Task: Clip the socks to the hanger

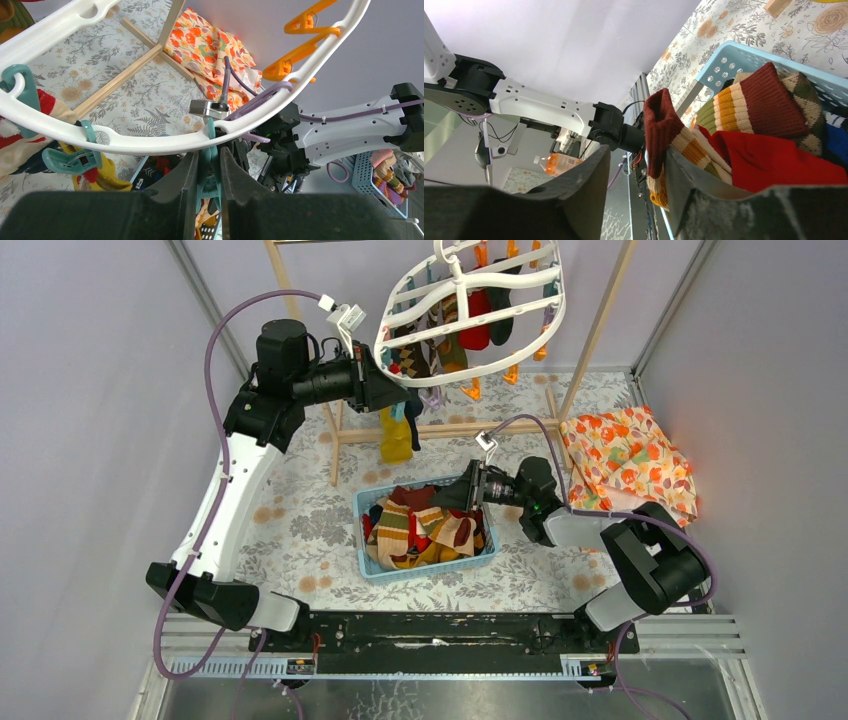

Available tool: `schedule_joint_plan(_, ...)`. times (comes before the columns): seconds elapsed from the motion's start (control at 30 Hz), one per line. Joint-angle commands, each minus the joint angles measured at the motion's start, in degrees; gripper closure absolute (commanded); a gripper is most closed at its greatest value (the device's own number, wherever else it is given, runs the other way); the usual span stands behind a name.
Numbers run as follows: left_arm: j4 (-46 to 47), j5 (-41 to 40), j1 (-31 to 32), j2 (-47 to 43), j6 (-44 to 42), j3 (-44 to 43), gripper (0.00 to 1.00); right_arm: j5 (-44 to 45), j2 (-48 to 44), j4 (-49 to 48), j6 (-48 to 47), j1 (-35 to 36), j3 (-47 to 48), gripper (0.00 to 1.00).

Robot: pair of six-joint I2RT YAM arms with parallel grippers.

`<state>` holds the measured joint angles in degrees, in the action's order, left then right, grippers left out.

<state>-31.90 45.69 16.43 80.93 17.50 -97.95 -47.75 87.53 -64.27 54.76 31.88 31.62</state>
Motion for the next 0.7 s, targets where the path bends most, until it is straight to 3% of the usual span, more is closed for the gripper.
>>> schedule_joint_plan(0.0,0.1,2.3,-0.1,-0.5,-0.9,-0.1,1.00,-2.4,0.6,-4.5,0.9,0.7,2.2,0.52)
schedule_joint_plan(0.17,0.0,2.6,-0.1,-0.5,-0.7,-0.4,1.00,-2.2,1.3,2.4,-3.7,2.3,4.5,0.47)
schedule_joint_plan(0.3,0.1,2.6,-0.2,-0.5,-0.9,-0.4,1.00,-1.7,1.6,2.2,-3.9,2.7,4.8,0.49)
schedule_joint_plan(0.33,0.0,2.6,-0.2,-0.5,-0.9,-0.5,1.00,-1.5,1.3,2.1,-3.8,2.7,4.8,0.54)
schedule_joint_plan(0.5,-0.1,2.8,-0.2,-0.3,-0.6,-0.5,1.00,-1.1,-0.7,-0.5,-1.7,2.4,5.0,1.00)
schedule_joint_plan(0.67,0.0,3.4,-0.2,-0.1,-0.3,-1.0,1.00,-3.5,-3.8,-3.3,2.1,1.5,7.2,1.00)
